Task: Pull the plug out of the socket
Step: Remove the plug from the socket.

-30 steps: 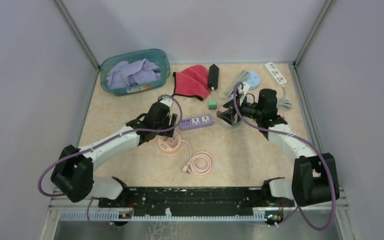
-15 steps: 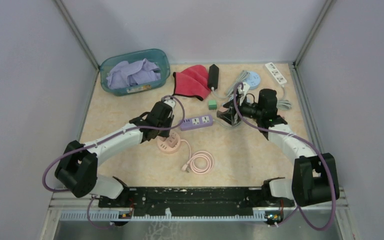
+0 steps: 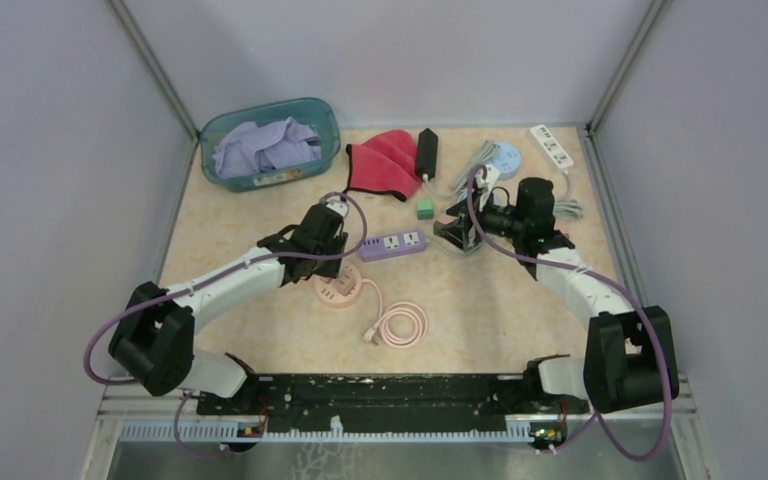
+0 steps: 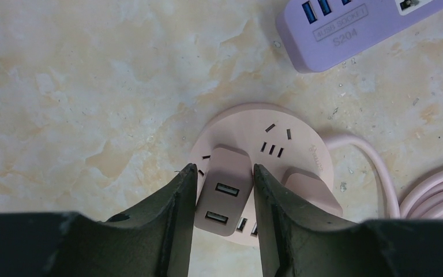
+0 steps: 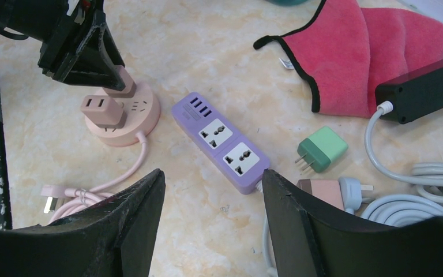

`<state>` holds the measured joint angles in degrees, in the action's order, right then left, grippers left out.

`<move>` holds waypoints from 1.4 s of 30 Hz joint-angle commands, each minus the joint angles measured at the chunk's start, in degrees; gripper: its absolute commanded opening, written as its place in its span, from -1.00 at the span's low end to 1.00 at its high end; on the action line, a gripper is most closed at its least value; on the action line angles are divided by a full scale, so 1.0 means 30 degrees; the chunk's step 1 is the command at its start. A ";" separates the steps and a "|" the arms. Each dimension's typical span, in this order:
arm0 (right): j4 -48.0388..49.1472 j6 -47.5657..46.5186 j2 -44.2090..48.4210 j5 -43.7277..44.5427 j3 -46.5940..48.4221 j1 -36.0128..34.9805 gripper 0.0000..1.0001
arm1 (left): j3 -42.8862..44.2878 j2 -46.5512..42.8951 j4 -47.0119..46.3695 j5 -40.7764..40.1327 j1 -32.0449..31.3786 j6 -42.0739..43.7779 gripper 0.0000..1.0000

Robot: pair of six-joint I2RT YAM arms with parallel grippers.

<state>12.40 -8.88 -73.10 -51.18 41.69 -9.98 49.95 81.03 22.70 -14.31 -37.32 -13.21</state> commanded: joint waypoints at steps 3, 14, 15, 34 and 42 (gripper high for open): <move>0.1080 0.0032 0.0874 -0.0548 0.0663 0.0200 0.25 | 0.0041 0.0156 0.0641 0.0501 0.0077 -0.0428 -0.23; 0.1109 0.0025 0.0812 -0.0829 0.0634 0.0185 0.25 | -0.1119 -0.1020 -0.1326 0.2955 0.0079 -0.3682 -1.00; 0.1135 0.0005 0.0794 -0.0887 0.0608 0.0190 0.25 | -0.1200 -0.1076 -0.1498 0.3260 0.0077 -0.4389 -1.00; 0.0160 -0.5941 0.0346 -0.7569 -0.1050 -0.0910 0.33 | 0.2242 0.2713 0.1485 0.0932 -0.4110 -1.2587 -1.00; -0.4029 -1.2121 -0.0610 -0.6216 -0.1096 -0.2979 0.61 | 0.3318 0.4032 0.1397 0.1919 -0.4800 -1.2500 -0.85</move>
<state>3.31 -34.81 -74.17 -69.71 38.26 -16.78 59.13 90.41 25.21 -11.94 -50.76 -48.21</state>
